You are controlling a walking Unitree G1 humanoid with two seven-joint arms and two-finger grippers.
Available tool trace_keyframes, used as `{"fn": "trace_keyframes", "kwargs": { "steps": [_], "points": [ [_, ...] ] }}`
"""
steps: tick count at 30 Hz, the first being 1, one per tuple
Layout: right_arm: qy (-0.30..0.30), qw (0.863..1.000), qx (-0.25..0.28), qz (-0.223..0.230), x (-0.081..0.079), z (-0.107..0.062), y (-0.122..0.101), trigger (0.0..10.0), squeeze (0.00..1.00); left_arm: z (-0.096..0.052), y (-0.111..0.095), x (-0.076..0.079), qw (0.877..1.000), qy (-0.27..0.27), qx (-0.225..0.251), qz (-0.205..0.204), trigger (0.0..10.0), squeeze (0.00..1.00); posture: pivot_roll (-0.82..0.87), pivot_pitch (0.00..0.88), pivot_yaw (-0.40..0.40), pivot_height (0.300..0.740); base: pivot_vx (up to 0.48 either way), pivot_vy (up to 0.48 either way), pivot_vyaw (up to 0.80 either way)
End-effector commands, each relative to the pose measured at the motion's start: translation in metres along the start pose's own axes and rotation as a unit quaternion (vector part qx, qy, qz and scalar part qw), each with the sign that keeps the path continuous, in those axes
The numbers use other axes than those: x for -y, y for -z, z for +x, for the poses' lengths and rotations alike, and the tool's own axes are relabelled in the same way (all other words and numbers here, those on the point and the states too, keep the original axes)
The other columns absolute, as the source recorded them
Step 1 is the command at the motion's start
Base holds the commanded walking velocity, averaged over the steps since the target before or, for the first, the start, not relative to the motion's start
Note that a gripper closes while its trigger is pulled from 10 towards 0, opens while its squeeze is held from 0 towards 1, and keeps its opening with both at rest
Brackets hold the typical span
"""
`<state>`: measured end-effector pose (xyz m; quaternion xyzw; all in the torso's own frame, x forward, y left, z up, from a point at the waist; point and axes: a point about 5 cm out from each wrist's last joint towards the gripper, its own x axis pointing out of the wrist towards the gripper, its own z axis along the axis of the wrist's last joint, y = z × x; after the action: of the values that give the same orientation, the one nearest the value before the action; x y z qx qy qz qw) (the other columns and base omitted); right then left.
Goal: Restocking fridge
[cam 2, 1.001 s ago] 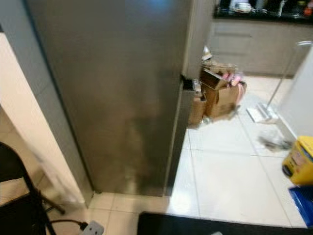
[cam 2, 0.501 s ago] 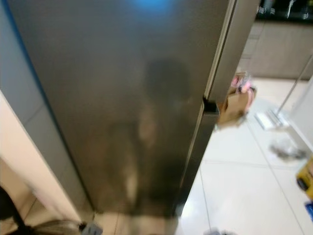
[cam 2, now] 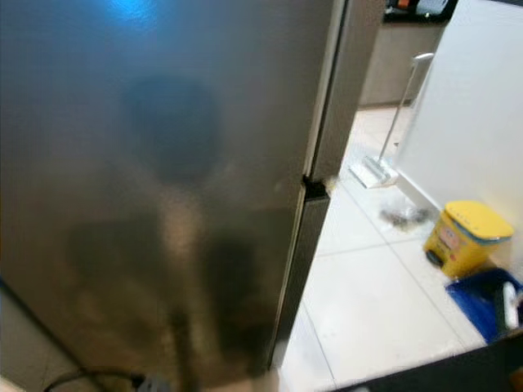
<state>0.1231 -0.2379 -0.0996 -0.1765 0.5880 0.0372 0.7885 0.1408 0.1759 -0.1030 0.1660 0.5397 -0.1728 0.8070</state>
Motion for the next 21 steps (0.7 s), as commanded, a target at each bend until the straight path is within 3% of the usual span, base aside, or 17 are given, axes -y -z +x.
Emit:
{"fn": "trace_keyframes", "kwargs": {
  "steps": [1,7,21],
  "points": [
    [0.001,1.0,0.001,0.007,0.001,-0.0001,0.0007,10.0,0.0,-0.0001,0.0106,0.0071,1.0,0.012,-0.021,0.002,10.0,0.0,-0.01,0.0,-0.006,0.74,0.0,0.0,0.0],
    [0.002,1.0,-0.001,0.003,0.0013,-0.0001,0.0008,10.0,0.0,-0.0005,0.0118,0.0053,1.0,0.01,-0.023,0.001,10.0,0.0,-0.01,0.0,-0.006,0.74,0.0,0.0,0.0],
    [0.003,1.0,0.007,0.01,0.0011,-0.0002,0.0003,10.0,0.0,-0.0004,0.0102,0.0051,1.0,0.012,-0.019,0.002,10.0,0.0,-0.01,0.0,-0.008,0.74,0.0,0.0,-0.73]
  ]
}}
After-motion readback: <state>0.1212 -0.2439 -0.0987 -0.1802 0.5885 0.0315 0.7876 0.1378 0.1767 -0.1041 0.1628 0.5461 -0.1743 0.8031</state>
